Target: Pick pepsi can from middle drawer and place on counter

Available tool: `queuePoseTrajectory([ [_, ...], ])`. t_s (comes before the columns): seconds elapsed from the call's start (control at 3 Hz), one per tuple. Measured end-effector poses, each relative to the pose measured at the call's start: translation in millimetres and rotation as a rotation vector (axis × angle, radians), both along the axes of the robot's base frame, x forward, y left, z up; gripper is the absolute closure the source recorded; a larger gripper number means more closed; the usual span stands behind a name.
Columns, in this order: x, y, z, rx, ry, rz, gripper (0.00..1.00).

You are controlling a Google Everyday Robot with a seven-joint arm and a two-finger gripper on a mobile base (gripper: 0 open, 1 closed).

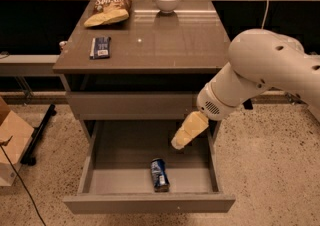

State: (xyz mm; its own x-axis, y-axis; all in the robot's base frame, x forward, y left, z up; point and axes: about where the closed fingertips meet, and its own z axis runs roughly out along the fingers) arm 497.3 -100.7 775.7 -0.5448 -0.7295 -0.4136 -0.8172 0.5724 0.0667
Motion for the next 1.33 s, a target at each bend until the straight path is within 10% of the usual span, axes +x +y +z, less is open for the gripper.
queuePoseTrajectory([
  [1.33,53,22,-128,0.034,0.166,-0.200,0.00],
])
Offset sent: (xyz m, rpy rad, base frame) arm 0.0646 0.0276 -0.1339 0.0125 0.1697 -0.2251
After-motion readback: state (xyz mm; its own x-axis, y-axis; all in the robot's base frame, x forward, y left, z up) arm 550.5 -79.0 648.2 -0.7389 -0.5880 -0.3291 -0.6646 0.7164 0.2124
